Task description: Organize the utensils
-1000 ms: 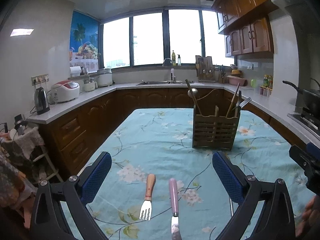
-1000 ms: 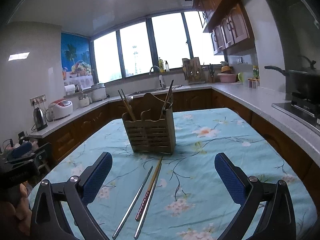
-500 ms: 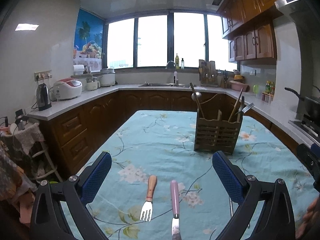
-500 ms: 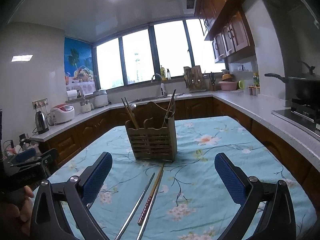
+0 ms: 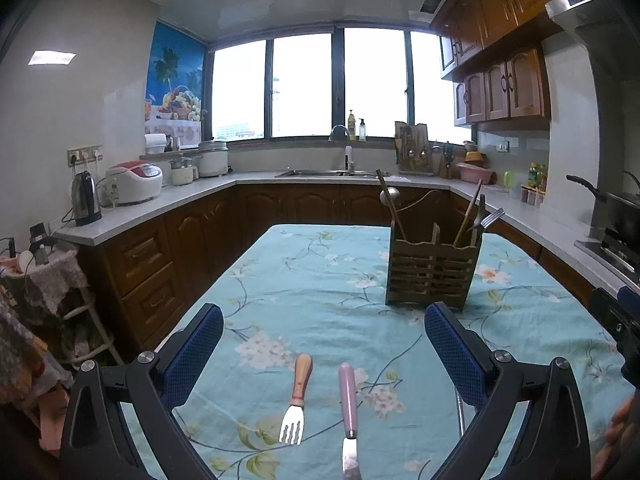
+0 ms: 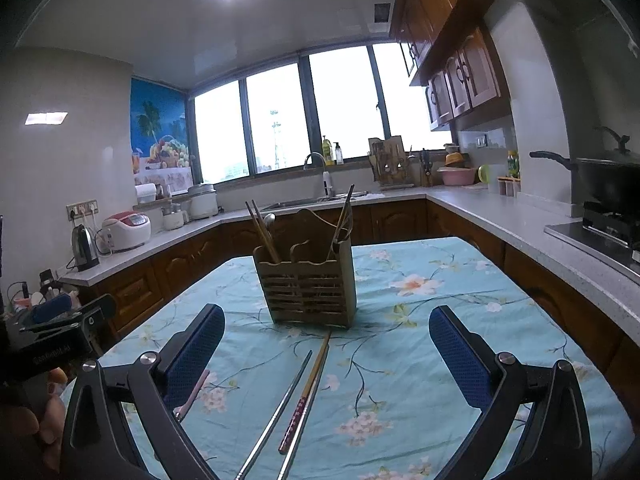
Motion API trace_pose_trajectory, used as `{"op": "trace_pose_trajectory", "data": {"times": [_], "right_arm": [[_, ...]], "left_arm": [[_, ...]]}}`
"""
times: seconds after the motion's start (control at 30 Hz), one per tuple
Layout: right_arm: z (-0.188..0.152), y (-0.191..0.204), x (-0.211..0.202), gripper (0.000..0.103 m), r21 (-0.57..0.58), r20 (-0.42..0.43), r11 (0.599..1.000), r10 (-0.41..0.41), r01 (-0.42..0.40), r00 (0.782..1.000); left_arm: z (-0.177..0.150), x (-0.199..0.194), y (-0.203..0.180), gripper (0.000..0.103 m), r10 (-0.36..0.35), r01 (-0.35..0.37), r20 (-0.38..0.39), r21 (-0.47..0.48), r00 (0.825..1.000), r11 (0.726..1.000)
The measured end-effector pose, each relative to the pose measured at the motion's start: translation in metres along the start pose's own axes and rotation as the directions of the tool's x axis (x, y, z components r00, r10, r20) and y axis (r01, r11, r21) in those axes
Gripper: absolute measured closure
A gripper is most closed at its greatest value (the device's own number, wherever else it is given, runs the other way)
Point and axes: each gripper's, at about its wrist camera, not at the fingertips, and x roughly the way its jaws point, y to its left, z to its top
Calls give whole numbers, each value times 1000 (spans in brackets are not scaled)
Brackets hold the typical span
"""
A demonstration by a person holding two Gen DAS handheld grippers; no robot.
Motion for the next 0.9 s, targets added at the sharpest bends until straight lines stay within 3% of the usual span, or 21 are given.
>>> {"op": "trace_pose_trajectory", "data": {"times": [0.9], "right_arm": [[-5,-1,11,0,0,-34,1000,6,-6,999]], "left_arm": [[1,1,-4,1,-1,2,-11,13,1000,1000]]}}
